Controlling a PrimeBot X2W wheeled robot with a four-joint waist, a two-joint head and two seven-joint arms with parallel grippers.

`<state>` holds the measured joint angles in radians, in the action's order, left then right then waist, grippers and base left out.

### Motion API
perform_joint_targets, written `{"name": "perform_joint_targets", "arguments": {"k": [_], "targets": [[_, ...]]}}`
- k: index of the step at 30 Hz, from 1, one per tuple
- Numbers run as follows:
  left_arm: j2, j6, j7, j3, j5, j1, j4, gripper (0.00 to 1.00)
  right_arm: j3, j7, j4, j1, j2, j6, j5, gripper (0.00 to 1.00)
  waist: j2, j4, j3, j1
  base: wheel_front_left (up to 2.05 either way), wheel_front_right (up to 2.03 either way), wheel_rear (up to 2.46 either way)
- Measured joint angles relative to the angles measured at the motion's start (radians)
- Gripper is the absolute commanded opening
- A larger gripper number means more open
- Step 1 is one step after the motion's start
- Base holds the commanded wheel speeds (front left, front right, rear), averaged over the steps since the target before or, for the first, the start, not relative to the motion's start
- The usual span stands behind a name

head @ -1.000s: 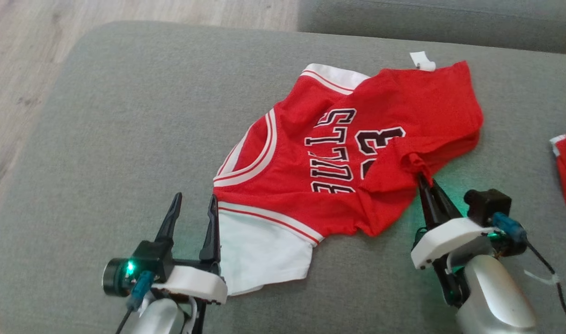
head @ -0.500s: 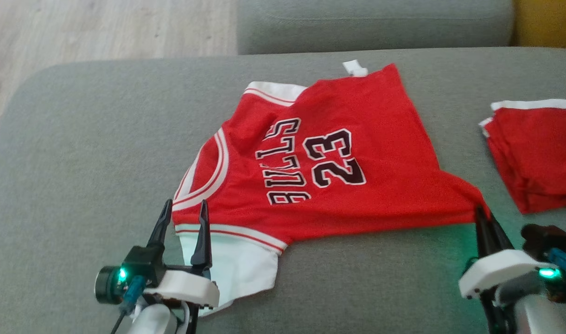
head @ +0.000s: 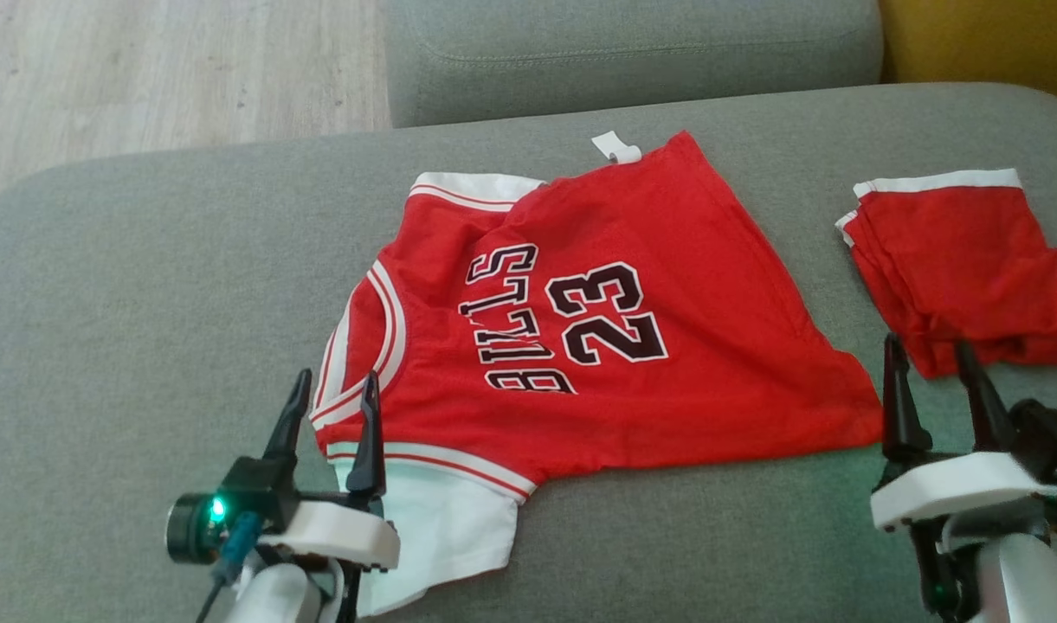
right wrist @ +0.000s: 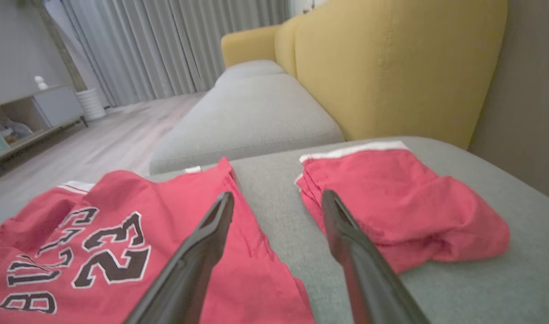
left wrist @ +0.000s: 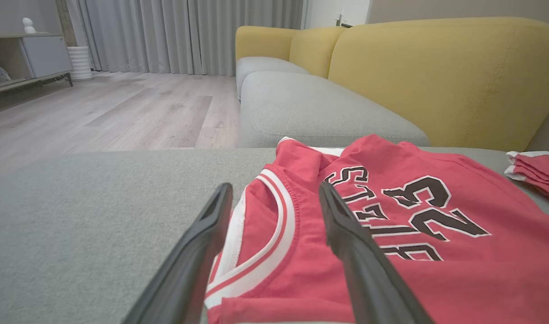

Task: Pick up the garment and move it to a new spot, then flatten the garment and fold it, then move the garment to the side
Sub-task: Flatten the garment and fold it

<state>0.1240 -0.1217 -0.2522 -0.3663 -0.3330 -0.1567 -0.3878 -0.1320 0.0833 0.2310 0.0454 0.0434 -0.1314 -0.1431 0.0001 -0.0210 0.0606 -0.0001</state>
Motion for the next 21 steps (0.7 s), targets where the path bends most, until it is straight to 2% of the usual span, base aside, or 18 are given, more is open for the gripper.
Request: {"name": "perform_joint_targets", "arguments": {"k": [1, 4, 8, 13, 15, 17, 19, 21], "targets": [[0.004, 0.007, 0.0, 0.007, 0.0, -0.002, 0.008, 1.0, 0.013, 0.035, -0.016, 0.004, 0.0, 0.0, -0.009, 1.0, 0.0, -0.004, 0.004, 0.0, 0.0, 0.0, 0.0], [0.012, 0.009, 0.0, 0.014, 0.0, -0.005, 0.017, 1.0, 0.027, 0.065, -0.027, 0.004, 0.0, 0.0, -0.009, 1.0, 0.0, -0.008, 0.011, 0.0, 0.0, 0.0, 0.0], [0.04, 0.034, 0.0, 0.03, 0.0, -0.042, 0.033, 1.0, 0.043, 0.096, -0.031, 0.004, 0.0, 0.0, -0.016, 1.0, 0.0, -0.019, 0.028, 0.0, 0.0, 0.0, 0.0], [0.134, 0.081, 0.049, 0.064, 0.006, -0.187, 0.04, 1.0, 0.057, 0.113, -0.035, 0.013, 0.0, 0.0, -0.026, 1.0, 0.0, -0.031, 0.07, 0.0001, 0.0, 0.0, 0.0], [0.181, 0.113, 0.1, 0.068, 0.007, -0.266, 0.027, 1.0, 0.061, 0.117, -0.035, 0.027, 0.0, 0.0, -0.026, 1.0, 0.0, -0.037, 0.09, 0.0002, 0.0, 0.0, 0.0], [0.218, 0.167, 0.184, 0.062, 0.006, -0.344, -0.012, 1.0, 0.068, 0.12, -0.035, 0.044, 0.0, 0.0, -0.026, 1.0, 0.0, -0.044, 0.111, 0.0002, 0.0, 0.0, 0.0], [0.241, 0.213, 0.278, 0.048, -0.021, -0.406, -0.064, 1.0, 0.076, 0.121, -0.035, 0.061, 0.0, 0.0, -0.026, 1.0, 0.0, -0.053, 0.132, 0.0003, 0.0, 0.0, 0.0], [0.258, 0.238, 0.381, 0.009, -0.058, -0.453, -0.114, 1.0, 0.086, 0.127, -0.034, 0.076, 0.0, 0.0, -0.03, 1.0, 0.0, -0.064, 0.152, 0.0003, 0.0, 0.0, 0.0]]}}
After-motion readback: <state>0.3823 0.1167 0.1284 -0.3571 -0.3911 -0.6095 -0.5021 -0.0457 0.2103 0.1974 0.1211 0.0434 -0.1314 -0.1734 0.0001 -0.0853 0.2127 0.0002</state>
